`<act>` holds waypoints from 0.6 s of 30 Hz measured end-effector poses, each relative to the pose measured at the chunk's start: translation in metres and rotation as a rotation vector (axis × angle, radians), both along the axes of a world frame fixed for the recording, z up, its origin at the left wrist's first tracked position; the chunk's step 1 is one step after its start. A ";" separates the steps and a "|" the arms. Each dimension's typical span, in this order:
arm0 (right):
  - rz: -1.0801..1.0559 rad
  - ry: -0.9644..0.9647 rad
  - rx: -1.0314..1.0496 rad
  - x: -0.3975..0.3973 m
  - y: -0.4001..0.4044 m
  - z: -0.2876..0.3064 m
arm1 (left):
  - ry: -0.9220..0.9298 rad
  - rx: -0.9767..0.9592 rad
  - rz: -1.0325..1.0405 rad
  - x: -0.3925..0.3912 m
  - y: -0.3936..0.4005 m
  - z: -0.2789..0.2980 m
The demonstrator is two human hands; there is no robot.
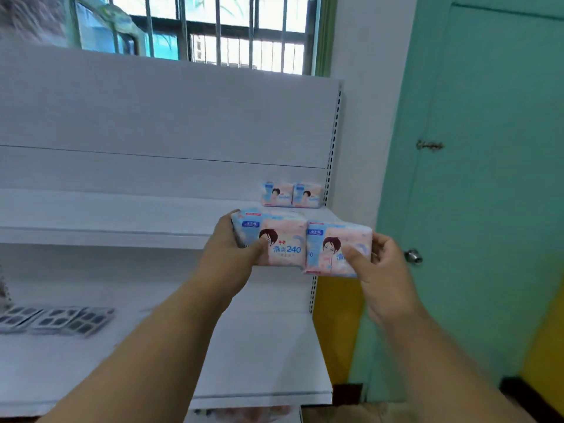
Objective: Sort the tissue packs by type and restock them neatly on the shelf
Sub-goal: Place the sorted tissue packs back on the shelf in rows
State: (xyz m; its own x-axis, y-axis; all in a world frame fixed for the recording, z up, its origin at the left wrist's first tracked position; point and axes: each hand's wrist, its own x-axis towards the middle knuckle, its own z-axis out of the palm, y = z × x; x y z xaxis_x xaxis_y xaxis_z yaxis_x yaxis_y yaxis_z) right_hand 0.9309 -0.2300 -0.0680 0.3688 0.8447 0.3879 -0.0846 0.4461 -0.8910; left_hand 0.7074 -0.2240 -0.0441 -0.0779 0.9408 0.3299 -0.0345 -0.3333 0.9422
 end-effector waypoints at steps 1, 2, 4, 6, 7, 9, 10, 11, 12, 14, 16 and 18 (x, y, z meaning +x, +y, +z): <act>-0.012 -0.027 -0.011 0.004 0.015 0.001 | 0.010 0.005 0.005 0.010 0.015 0.002; -0.017 -0.043 -0.020 0.008 0.031 0.003 | 0.031 0.006 0.018 0.019 0.031 0.004; -0.019 -0.065 -0.031 0.019 0.066 0.006 | 0.097 0.003 0.061 0.035 0.064 0.007; -0.011 -0.128 -0.055 0.032 0.107 0.009 | 0.157 0.009 0.098 0.046 0.102 0.010; 0.003 -0.176 -0.077 0.038 0.128 0.011 | 0.184 0.005 0.121 0.050 0.123 0.010; 0.013 -0.303 -0.137 0.049 0.173 0.016 | 0.253 -0.034 0.183 0.057 0.165 0.013; 0.001 -0.374 -0.169 0.054 0.194 0.020 | 0.299 -0.068 0.215 0.060 0.185 0.015; -0.019 -0.449 -0.196 0.058 0.213 0.023 | 0.356 -0.112 0.245 0.063 0.204 0.018; -0.038 -0.534 -0.208 0.062 0.231 0.027 | 0.415 -0.155 0.279 0.065 0.221 0.019; -0.036 -0.700 -0.193 0.067 0.264 0.034 | 0.542 -0.189 0.352 0.066 0.253 0.021; -0.037 -0.851 -0.176 0.070 0.295 0.040 | 0.685 -0.178 0.418 0.064 0.281 0.021; -0.065 -0.953 -0.170 0.069 0.321 0.042 | 0.790 -0.170 0.473 0.060 0.304 0.022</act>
State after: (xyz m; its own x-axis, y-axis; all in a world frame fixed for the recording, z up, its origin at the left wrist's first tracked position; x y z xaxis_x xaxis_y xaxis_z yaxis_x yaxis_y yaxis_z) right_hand 1.0004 0.0914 -0.0260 0.0113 0.9061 0.4229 0.7264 0.2832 -0.6262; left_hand 0.7679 0.0798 -0.0217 -0.2765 0.9092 0.3113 0.7403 -0.0051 0.6723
